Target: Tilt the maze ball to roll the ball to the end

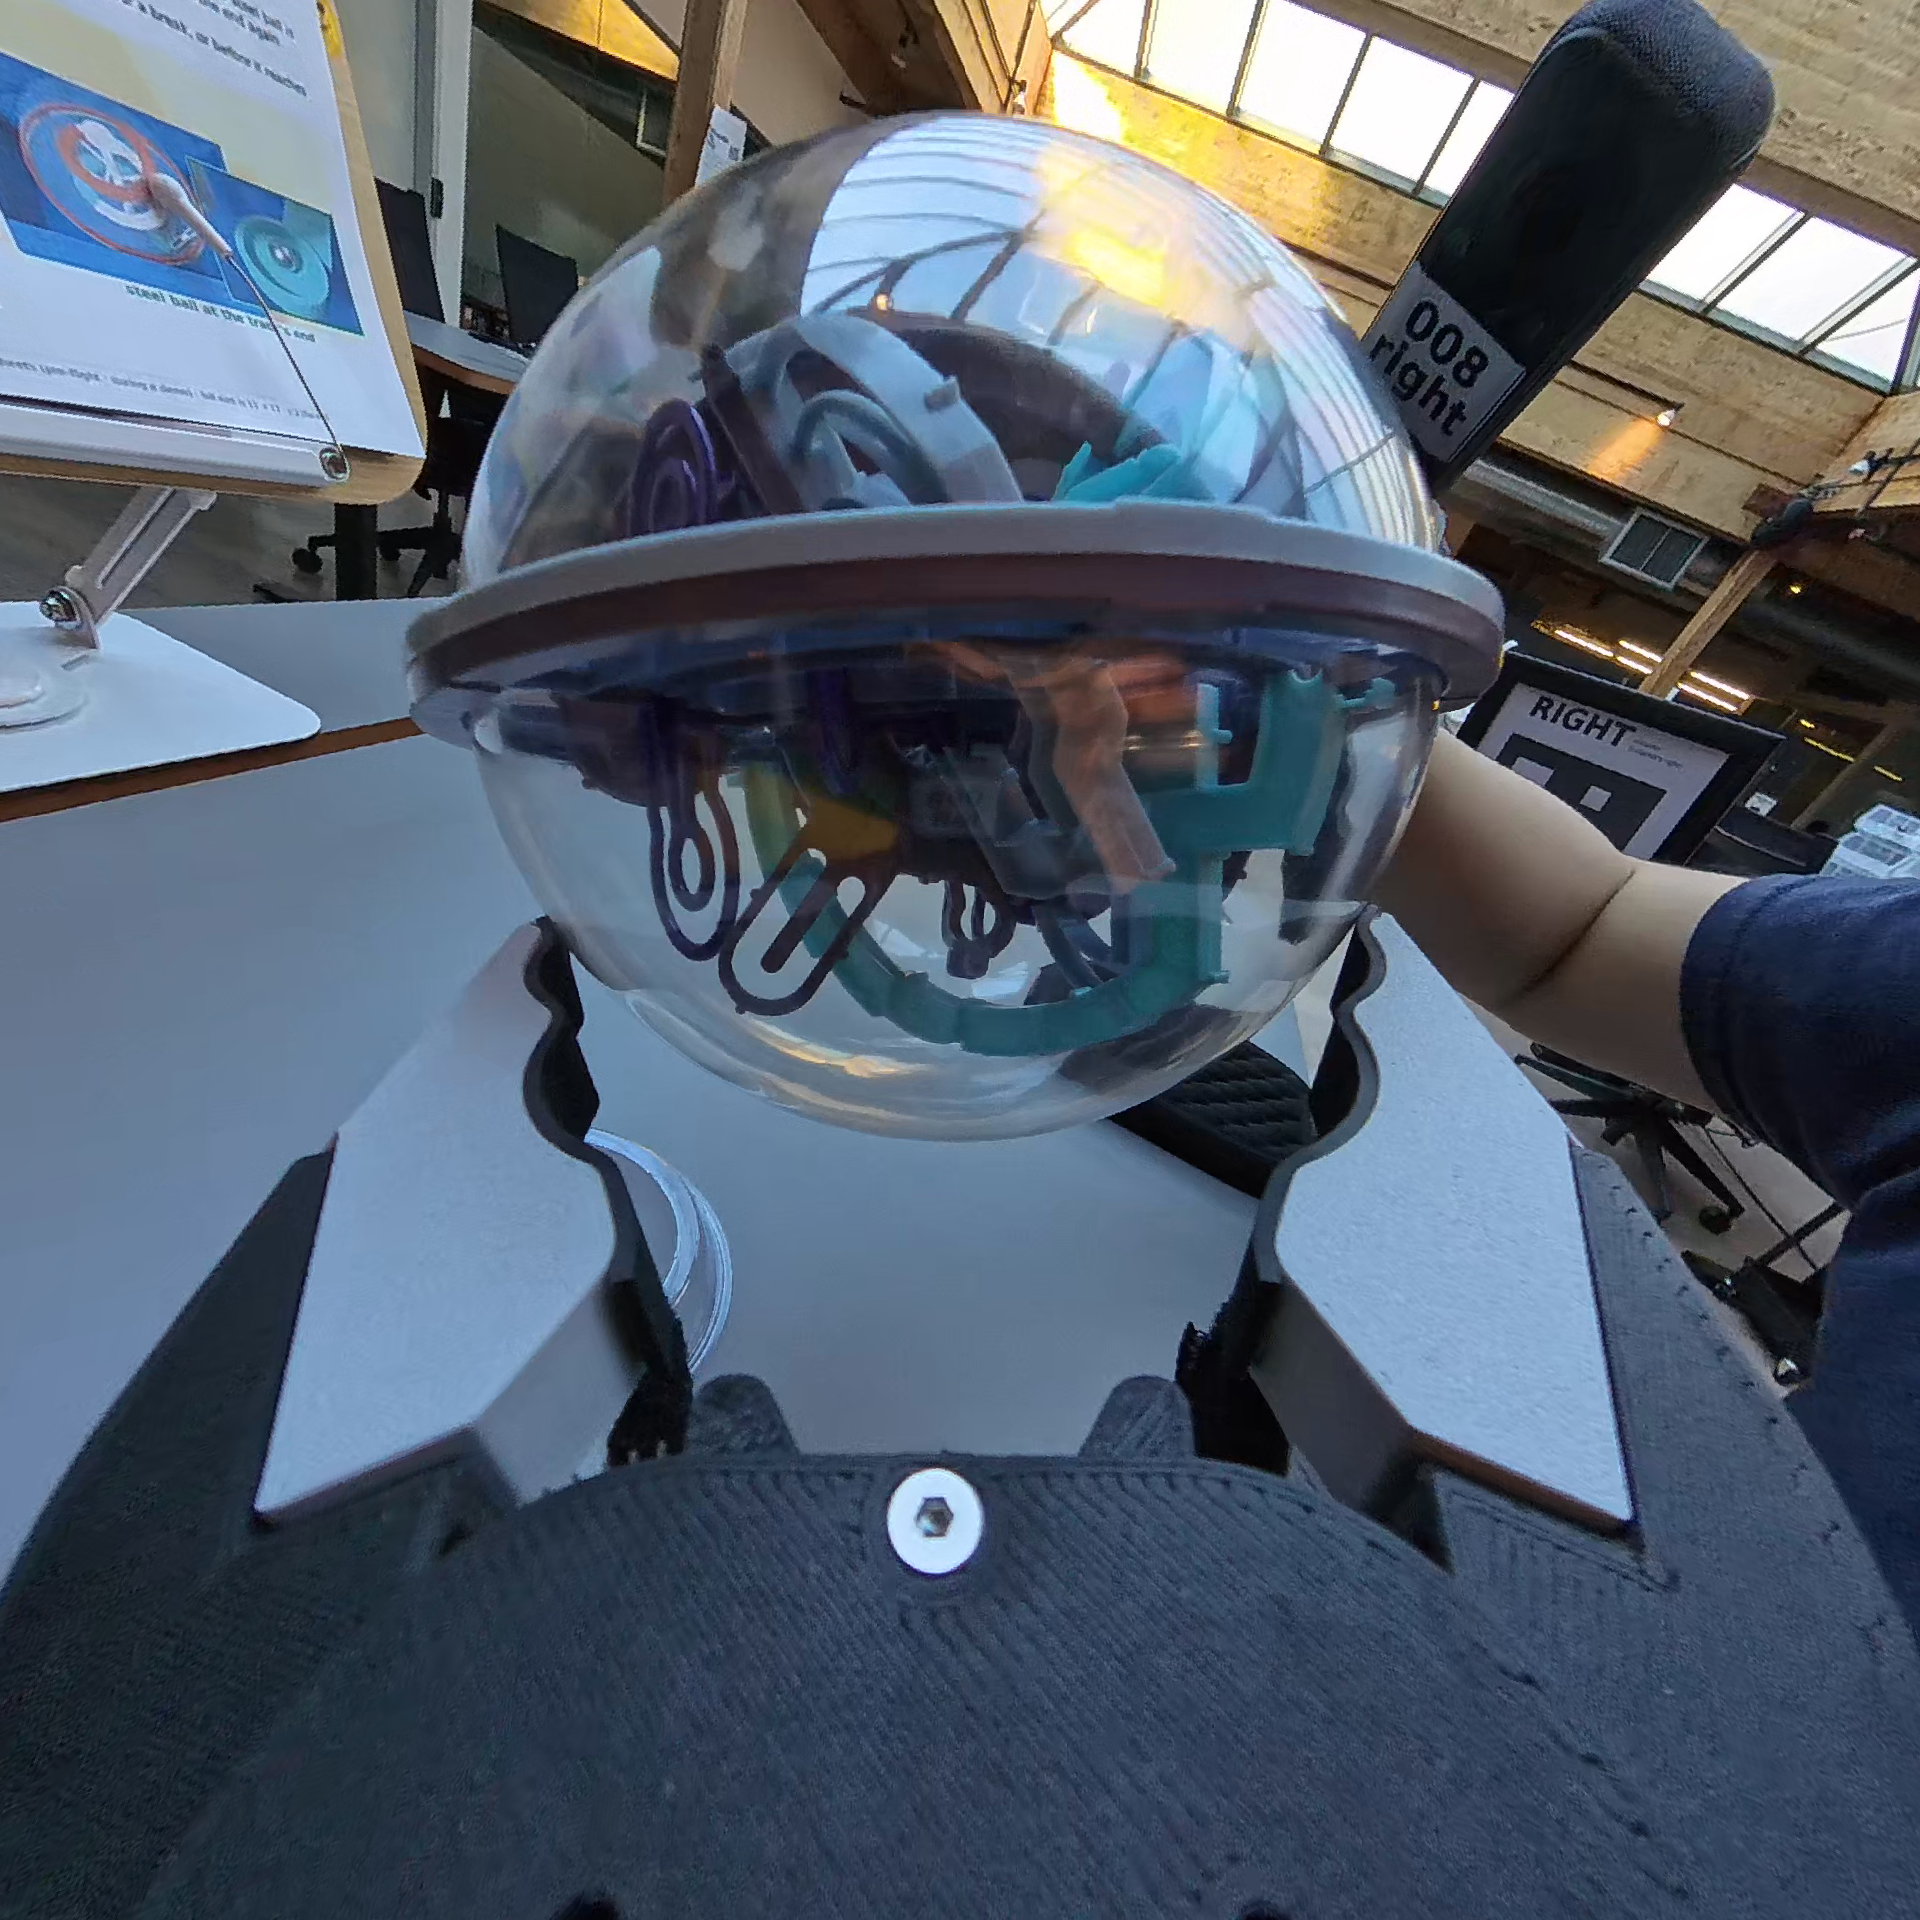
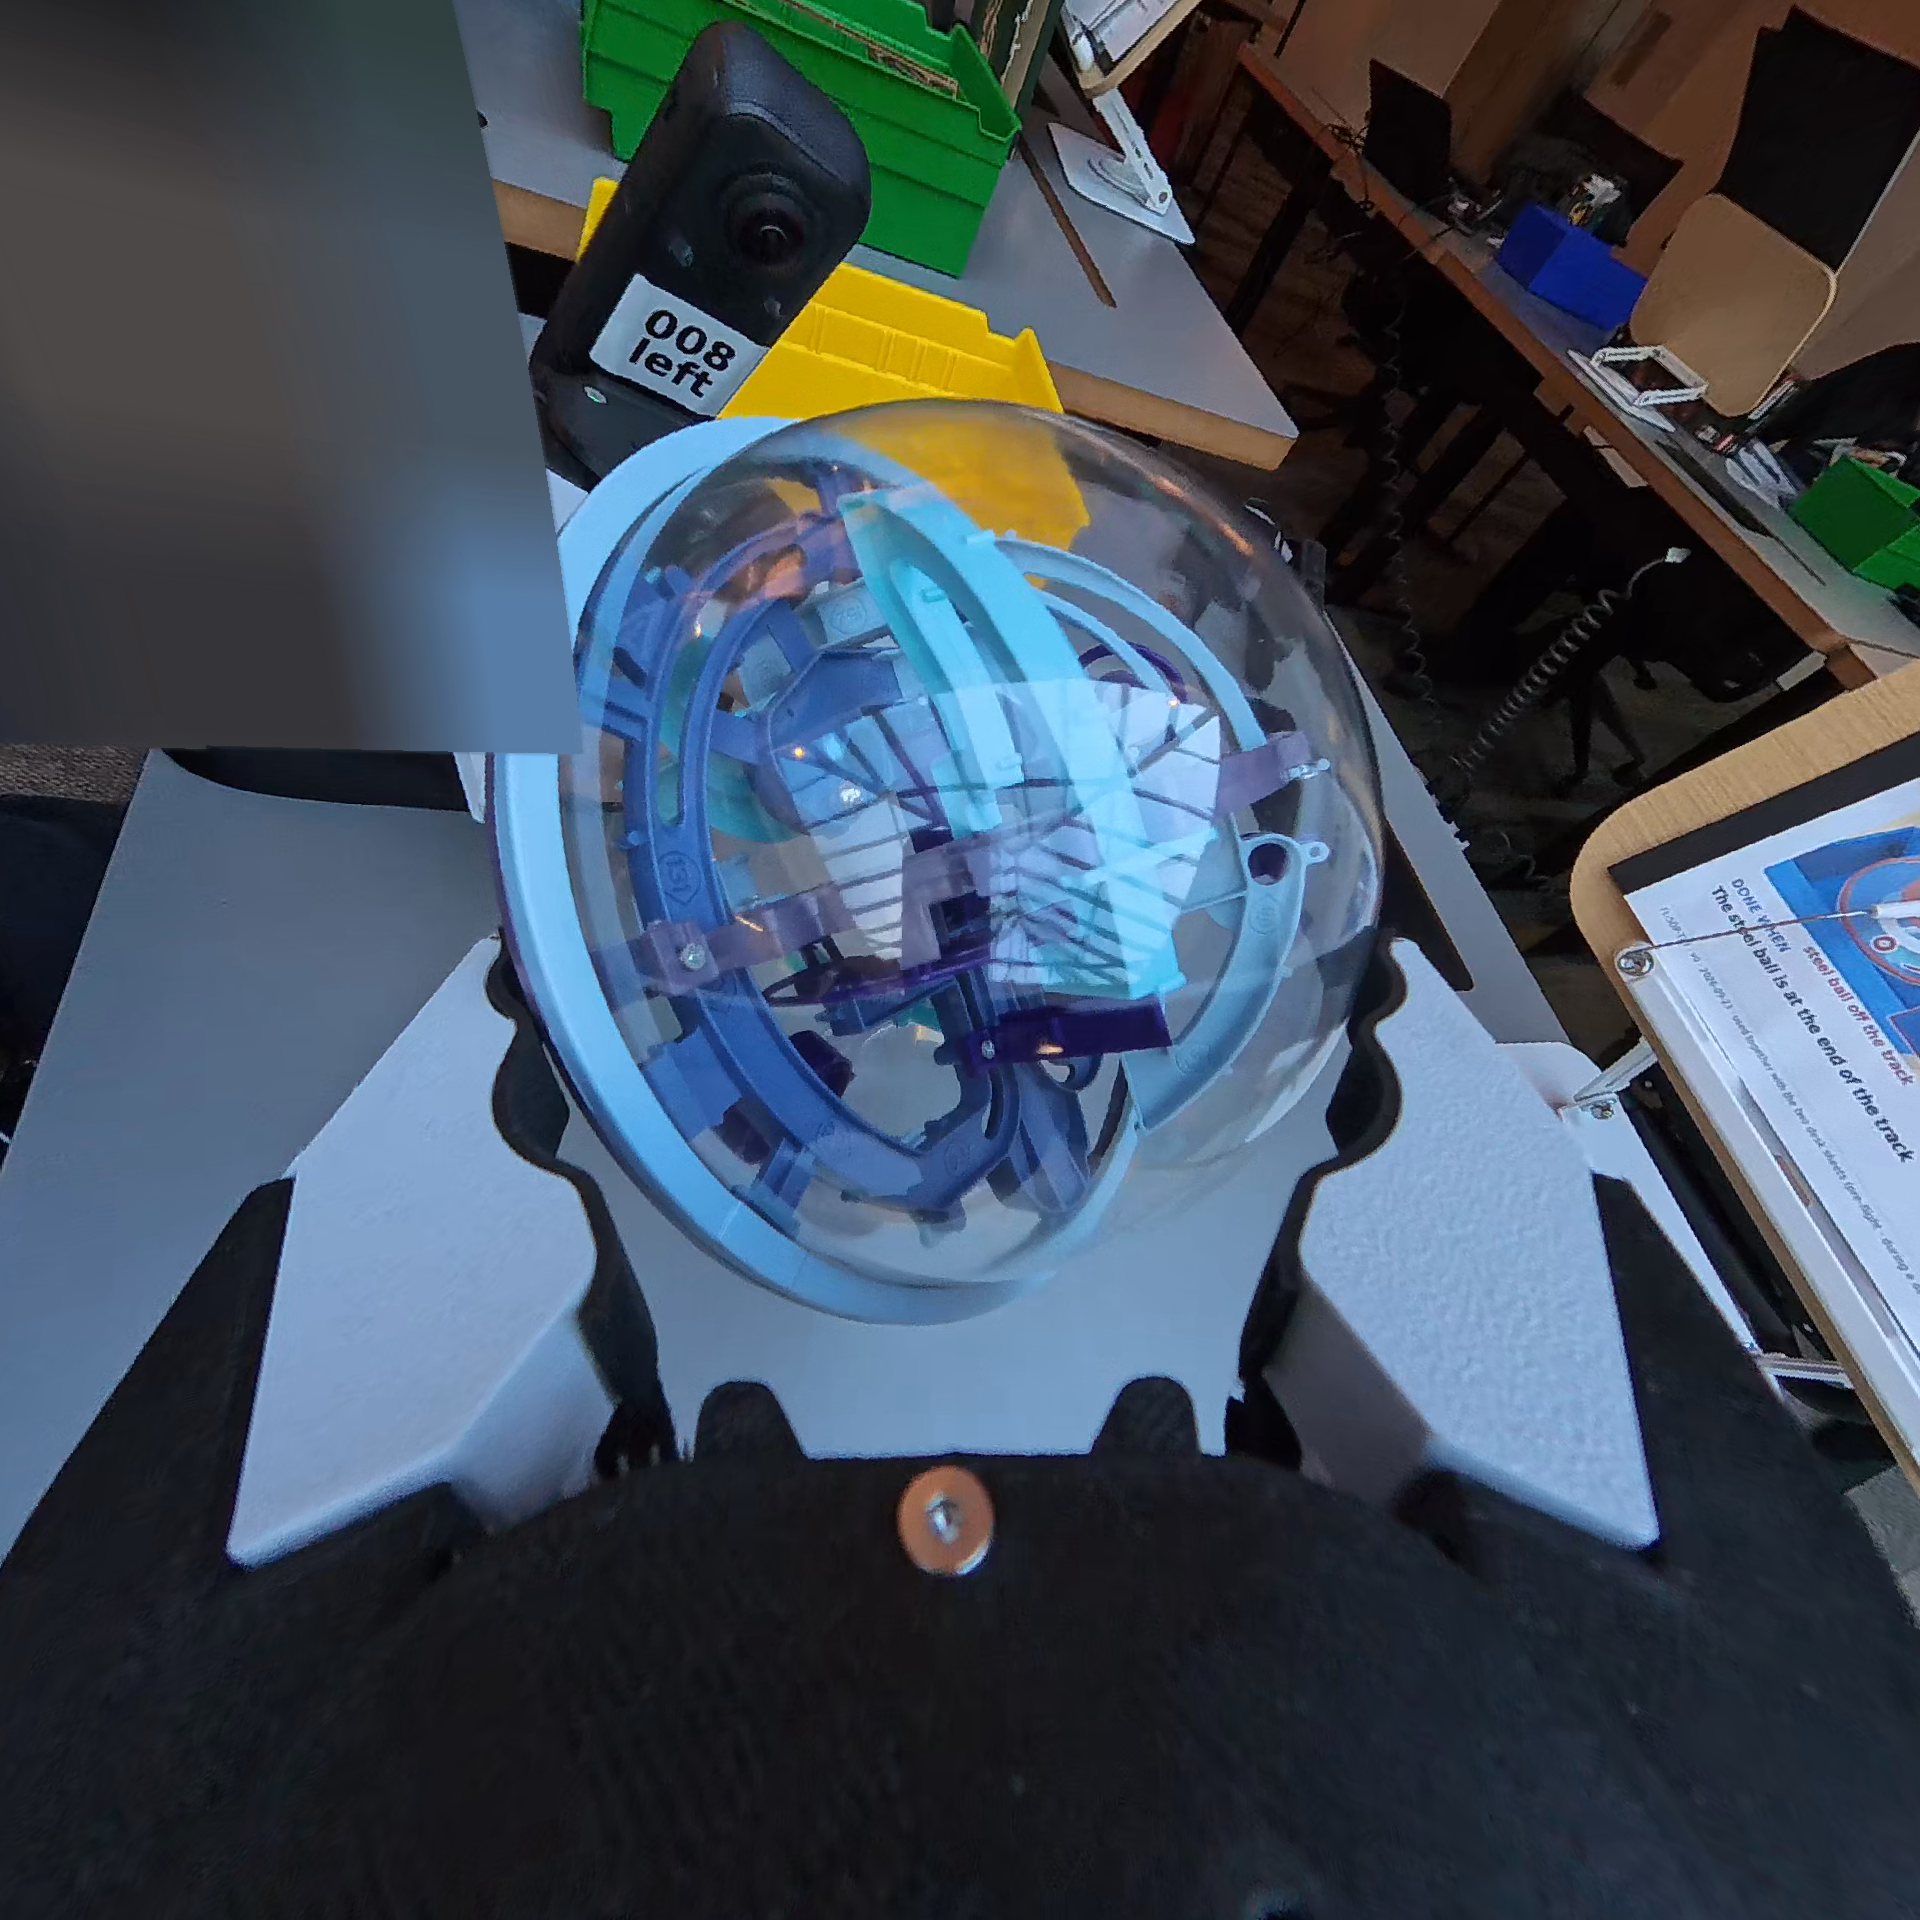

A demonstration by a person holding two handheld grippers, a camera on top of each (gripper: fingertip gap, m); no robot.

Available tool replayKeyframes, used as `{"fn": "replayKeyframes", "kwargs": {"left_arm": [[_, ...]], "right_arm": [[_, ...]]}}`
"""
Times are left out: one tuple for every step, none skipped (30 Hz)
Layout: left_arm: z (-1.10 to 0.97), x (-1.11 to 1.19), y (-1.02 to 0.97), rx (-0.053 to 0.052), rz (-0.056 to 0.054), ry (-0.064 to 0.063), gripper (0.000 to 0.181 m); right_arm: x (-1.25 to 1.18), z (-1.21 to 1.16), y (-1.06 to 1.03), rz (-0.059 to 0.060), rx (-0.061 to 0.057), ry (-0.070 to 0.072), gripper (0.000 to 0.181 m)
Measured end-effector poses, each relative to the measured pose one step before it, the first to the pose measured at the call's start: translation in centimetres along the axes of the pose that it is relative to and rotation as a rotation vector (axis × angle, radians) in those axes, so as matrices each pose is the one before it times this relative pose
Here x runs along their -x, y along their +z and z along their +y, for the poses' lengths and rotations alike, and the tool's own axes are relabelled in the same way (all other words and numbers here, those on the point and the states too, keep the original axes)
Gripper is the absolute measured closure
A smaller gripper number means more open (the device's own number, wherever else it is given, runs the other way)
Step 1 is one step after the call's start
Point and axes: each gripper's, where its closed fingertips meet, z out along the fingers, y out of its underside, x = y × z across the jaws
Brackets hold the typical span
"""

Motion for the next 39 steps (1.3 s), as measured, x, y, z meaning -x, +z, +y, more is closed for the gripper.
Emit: {"fn": "replayKeyframes", "kwargs": {"left_arm": [[0.042,0.005,0.014,0.0003,0.002,-0.0012,0.04],[0.011,0.008,-0.005,0.0,0.001,-0.0008,0.04],[-0.008,0.014,-0.002,-0.0011,-0.0002,0.0007,0.04],[-0.014,0.018,-0.003,-0.0009,-0.0004,0.0014,0.04],[0.002,0.014,0.001,0.0006,0.0004,0.0003,0.04],[0.0,0.008,-0.008,0.0006,0.0007,-0.0004,0.04],[-0.002,0.002,-0.015,-0.0006,0.0003,-0.0002,0.04],[-0.022,0.011,-0.02,-0.0013,-0.0001,0.0004,0.04],[-0.019,0.01,-0.015,-0.0005,-0.0002,0.0008,0.04],[-0.018,0.005,-0.016,-0.0005,0.0,0.0006,0.04],[-0.041,-0.004,-0.02,-0.0015,-0.0001,0.0006,0.04],[-0.041,-0.002,-0.01,-0.0016,-0.0002,0.001,0.04],[-0.035,-0.004,-0.024,-0.0013,-0.0003,0.0014,0.04],[-0.034,0.003,-0.014,-0.0014,-0.0008,0.0016,0.04],[-0.035,0.002,-0.015,-0.0017,-0.0012,0.002,0.04],[-0.029,0.008,-0.016,-0.0008,-0.0007,0.0013,0.04],[-0.01,0.006,-0.008,0.0003,0.0002,0.0,0.04],[-0.013,0.005,-0.007,0.0001,0.0001,-0.0002,0.04],[-0.006,0.012,-0.007,-0.0003,-0.0005,0.0003,0.04],[0.004,0.007,-0.002,0.0003,-0.0005,0.0001,0.04],[0.011,0.003,0.006,0.0009,0.0,-0.0005,0.04],[0.016,0.008,-0.003,0.0007,0.0,-0.0007,0.04],[0.014,0.013,0.01,0.0007,0.0,-0.0009,0.04],[0.018,-0.002,0.007,0.0007,0.0003,-0.0013,0.04],[0.011,0.01,0.001,0.0006,0.0001,-0.0016,0.04],[0.013,0.012,0.02,0.0006,-0.0003,-0.0013,0.04],[0.019,0.01,0.006,0.0008,-0.0007,-0.0015,0.04],[0.009,0.015,0.018,0.0009,-0.0012,-0.0022,0.04],[0.02,0.013,0.016,0.0008,-0.0016,-0.0024,0.04],[0.021,0.017,0.016,0.0009,-0.0019,-0.0024,0.04],[0.044,0.028,0.013,0.0012,-0.0023,-0.0027,0.04],[0.059,0.019,0.024,0.0019,-0.0028,-0.0031,0.04],[0.069,0.022,0.019,0.0026,-0.0033,-0.0036,0.04],[0.056,0.015,0.021,0.002,-0.0037,-0.0036,0.04],[0.053,0.023,0.0,0.0018,-0.0041,-0.0027,0.04],[0.063,0.038,0.001,0.0031,-0.0052,-0.0018,0.04],[0.075,0.047,-0.017,0.0047,-0.0069,-0.0002,0.04],[0.064,0.061,-0.022,0.005,-0.0079,0.002,0.04],[0.057,0.062,-0.031,0.0044,-0.0082,0.0025,0.04]], "right_arm": [[0.01,-0.006,0.01,-0.001,0.0036,-0.0021,0.03],[-0.009,0.006,0.0,-0.001,0.0035,-0.0016,0.03],[-0.015,-0.004,0.014,-0.0003,0.0022,-0.0016,0.03],[-0.015,-0.011,0.015,0.0002,0.0009,-0.002,0.03],[-0.005,-0.006,0.012,0.0,0.0013,-0.0011,0.03],[-0.005,-0.02,0.005,-0.0003,0.0005,-0.0008,0.03],[0.001,-0.018,0.012,-0.0003,0.0,-0.0004,0.03],[-0.008,-0.026,0.011,0.0001,-0.0009,-0.0007,0.03],[-0.007,-0.013,0.016,0.0002,0.0008,-0.0009,0.03],[0.001,-0.022,0.01,0.0003,-0.0001,-0.0007,0.03],[-0.011,-0.037,0.008,0.0004,-0.0011,-0.0001,0.03],[-0.001,-0.047,-0.004,0.0003,-0.0009,-0.0009,0.03],[-0.003,-0.042,0.008,0.0005,-0.0008,-0.0016,0.03],[-0.008,-0.024,0.003,0.0003,0.0004,-0.0014,0.03],[-0.017,-0.017,0.018,0.0008,0.0004,-0.0011,0.03],[-0.009,-0.015,0.011,0.0004,0.0003,-0.0006,0.03],[-0.003,-0.023,0.003,0.0,-0.0011,-0.0001,0.03],[-0.001,-0.015,0.005,0.0,-0.0001,0.0,0.03],[-0.005,0.006,0.016,0.0002,0.0,0.0001,0.03],[-0.004,0.003,0.009,-0.0001,0.0004,0.0002,0.03],[-0.001,0.01,0.002,-0.0004,-0.0004,0.0002,0.03],[0.006,0.014,0.012,-0.0002,0.0006,0.0009,0.03],[0.004,0.013,0.006,-0.0004,0.0002,0.0007,0.03],[-0.004,0.015,0.004,-0.0003,-0.0002,0.0012,0.03],[-0.004,0.017,0.007,-0.0006,-0.0002,0.0019,0.03],[-0.002,0.026,-0.005,-0.0005,-0.0007,0.0013,0.03],[-0.009,0.029,0.002,-0.0008,-0.0008,0.0021,0.03],[-0.015,0.04,0.008,-0.0009,-0.0013,0.0036,0.03],[-0.008,0.039,0.004,-0.0012,-0.0027,0.0041,0.03],[-0.015,0.053,0.003,-0.0012,-0.0027,0.0042,0.03],[0.005,0.067,0.008,-0.0016,-0.0028,0.0041,0.03],[0.002,0.096,0.01,-0.0021,-0.0016,0.0049,0.03],[0.004,0.095,0.011,-0.0027,-0.0031,0.0054,0.03],[0.003,0.093,0.013,-0.0028,-0.0055,0.0064,0.03],[0.014,0.066,0.015,-0.002,-0.008,0.0056,0.03],[0.005,0.098,0.032,-0.0018,-0.0055,0.0061,0.03],[0.006,0.14,0.045,-0.0022,-0.0042,0.0055,0.03],[0.011,0.131,0.064,-0.0018,-0.0055,0.0034,0.03],[0.013,0.121,0.069,-0.002,-0.0072,0.0033,0.03]]}}
